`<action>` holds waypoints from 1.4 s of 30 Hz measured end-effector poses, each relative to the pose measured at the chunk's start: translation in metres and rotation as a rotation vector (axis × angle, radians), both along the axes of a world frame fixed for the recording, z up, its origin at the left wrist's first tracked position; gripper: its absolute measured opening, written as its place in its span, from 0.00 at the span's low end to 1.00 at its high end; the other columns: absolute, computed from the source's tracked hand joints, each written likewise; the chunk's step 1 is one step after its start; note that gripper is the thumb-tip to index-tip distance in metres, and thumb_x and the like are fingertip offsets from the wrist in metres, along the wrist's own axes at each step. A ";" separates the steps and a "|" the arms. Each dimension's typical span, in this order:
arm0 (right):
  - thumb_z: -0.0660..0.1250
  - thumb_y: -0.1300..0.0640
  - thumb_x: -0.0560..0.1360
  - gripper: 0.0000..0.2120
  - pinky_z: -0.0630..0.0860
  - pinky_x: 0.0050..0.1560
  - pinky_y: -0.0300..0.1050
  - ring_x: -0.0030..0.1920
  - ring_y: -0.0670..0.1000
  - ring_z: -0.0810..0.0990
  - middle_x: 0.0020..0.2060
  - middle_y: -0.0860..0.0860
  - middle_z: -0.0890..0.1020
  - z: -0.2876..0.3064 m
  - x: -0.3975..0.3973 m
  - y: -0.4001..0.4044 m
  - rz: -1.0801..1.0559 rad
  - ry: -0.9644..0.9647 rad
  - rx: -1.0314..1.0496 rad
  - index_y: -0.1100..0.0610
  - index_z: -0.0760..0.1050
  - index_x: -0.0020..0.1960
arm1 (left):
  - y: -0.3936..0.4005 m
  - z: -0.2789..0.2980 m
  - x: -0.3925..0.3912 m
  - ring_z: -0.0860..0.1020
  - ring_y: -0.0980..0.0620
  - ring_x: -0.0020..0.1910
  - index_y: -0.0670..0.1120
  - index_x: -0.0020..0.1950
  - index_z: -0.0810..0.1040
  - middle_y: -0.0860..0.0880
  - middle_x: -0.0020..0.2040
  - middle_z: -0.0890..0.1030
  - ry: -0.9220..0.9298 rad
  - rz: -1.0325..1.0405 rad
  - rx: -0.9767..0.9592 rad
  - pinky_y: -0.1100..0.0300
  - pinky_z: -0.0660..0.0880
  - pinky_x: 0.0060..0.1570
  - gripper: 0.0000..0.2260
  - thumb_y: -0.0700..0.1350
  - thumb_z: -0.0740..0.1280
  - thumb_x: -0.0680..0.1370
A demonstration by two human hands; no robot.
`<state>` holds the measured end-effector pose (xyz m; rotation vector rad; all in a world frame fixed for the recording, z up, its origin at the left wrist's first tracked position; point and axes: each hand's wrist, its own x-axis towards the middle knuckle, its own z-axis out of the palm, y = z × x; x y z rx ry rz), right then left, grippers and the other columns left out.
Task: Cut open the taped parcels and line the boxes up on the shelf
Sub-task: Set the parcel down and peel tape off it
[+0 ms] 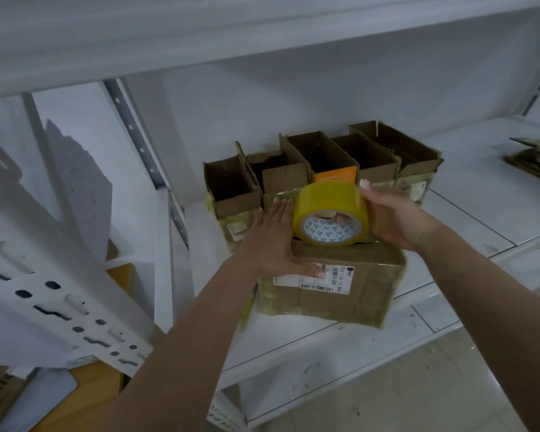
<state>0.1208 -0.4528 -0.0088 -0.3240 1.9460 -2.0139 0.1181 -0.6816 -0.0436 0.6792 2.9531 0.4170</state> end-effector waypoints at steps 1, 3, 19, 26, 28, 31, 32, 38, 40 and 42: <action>0.65 0.44 0.75 0.27 0.79 0.60 0.54 0.62 0.61 0.79 0.62 0.63 0.79 -0.001 0.001 -0.002 -0.024 0.013 -0.008 0.60 0.73 0.68 | 0.001 -0.002 0.000 0.39 0.48 0.79 0.44 0.80 0.39 0.45 0.81 0.41 -0.002 0.010 -0.036 0.47 0.38 0.76 0.61 0.72 0.69 0.63; 0.65 0.47 0.76 0.21 0.77 0.61 0.58 0.60 0.62 0.80 0.59 0.63 0.81 0.000 0.002 -0.005 -0.071 0.035 0.040 0.59 0.76 0.63 | 0.003 -0.006 -0.002 0.38 0.48 0.79 0.46 0.80 0.38 0.46 0.80 0.39 -0.011 0.014 -0.128 0.47 0.38 0.76 0.61 0.75 0.66 0.63; 0.69 0.36 0.62 0.27 0.80 0.55 0.51 0.44 0.50 0.86 0.43 0.51 0.86 0.046 0.001 0.026 -0.180 0.274 0.462 0.54 0.83 0.51 | 0.003 0.004 -0.006 0.34 0.48 0.77 0.43 0.77 0.32 0.44 0.79 0.34 -0.016 -0.027 -0.327 0.45 0.34 0.75 0.61 0.77 0.62 0.65; 0.70 0.36 0.63 0.28 0.78 0.57 0.51 0.51 0.51 0.85 0.49 0.51 0.86 0.040 0.001 0.042 -0.117 0.238 0.342 0.53 0.83 0.55 | 0.051 0.005 0.000 0.31 0.47 0.76 0.42 0.78 0.31 0.43 0.78 0.32 -0.020 -0.143 -0.275 0.46 0.35 0.76 0.59 0.75 0.63 0.67; 0.69 0.39 0.68 0.20 0.78 0.54 0.47 0.51 0.50 0.85 0.48 0.51 0.86 0.029 0.001 0.049 -0.118 0.195 0.250 0.52 0.84 0.52 | 0.052 0.002 0.000 0.29 0.47 0.76 0.46 0.78 0.32 0.44 0.78 0.30 -0.028 -0.154 -0.286 0.45 0.36 0.76 0.57 0.74 0.63 0.68; 0.65 0.41 0.74 0.22 0.81 0.51 0.45 0.51 0.56 0.84 0.50 0.65 0.83 0.010 0.003 0.048 -0.115 0.140 0.195 0.60 0.82 0.51 | 0.052 0.000 -0.001 0.27 0.46 0.75 0.51 0.79 0.34 0.43 0.77 0.29 -0.036 -0.181 -0.334 0.43 0.36 0.75 0.53 0.74 0.62 0.69; 0.65 0.40 0.74 0.26 0.81 0.52 0.47 0.51 0.58 0.84 0.50 0.67 0.82 0.006 0.004 0.045 -0.118 0.124 0.176 0.64 0.81 0.51 | 0.053 0.000 -0.002 0.27 0.46 0.75 0.52 0.79 0.34 0.44 0.77 0.29 -0.047 -0.185 -0.339 0.43 0.35 0.75 0.52 0.74 0.62 0.70; 0.68 0.35 0.66 0.33 0.81 0.50 0.51 0.42 0.55 0.85 0.41 0.57 0.86 0.022 0.011 0.042 -0.219 0.198 0.309 0.66 0.82 0.49 | 0.051 -0.002 -0.005 0.25 0.49 0.73 0.50 0.78 0.31 0.46 0.75 0.26 -0.090 -0.174 -0.320 0.46 0.33 0.73 0.53 0.74 0.61 0.70; 0.69 0.34 0.64 0.37 0.80 0.46 0.49 0.36 0.56 0.83 0.38 0.60 0.84 0.032 0.016 0.048 -0.263 0.237 0.386 0.70 0.79 0.47 | 0.050 -0.002 -0.006 0.25 0.50 0.73 0.49 0.77 0.29 0.46 0.76 0.26 -0.084 -0.174 -0.320 0.48 0.32 0.72 0.55 0.74 0.61 0.70; 0.69 0.34 0.64 0.32 0.75 0.37 0.39 0.28 0.48 0.78 0.27 0.53 0.81 0.040 0.020 0.057 -0.313 0.255 0.496 0.66 0.79 0.39 | 0.050 -0.003 -0.007 0.25 0.50 0.73 0.49 0.76 0.27 0.46 0.76 0.26 -0.081 -0.174 -0.325 0.49 0.32 0.72 0.56 0.75 0.61 0.69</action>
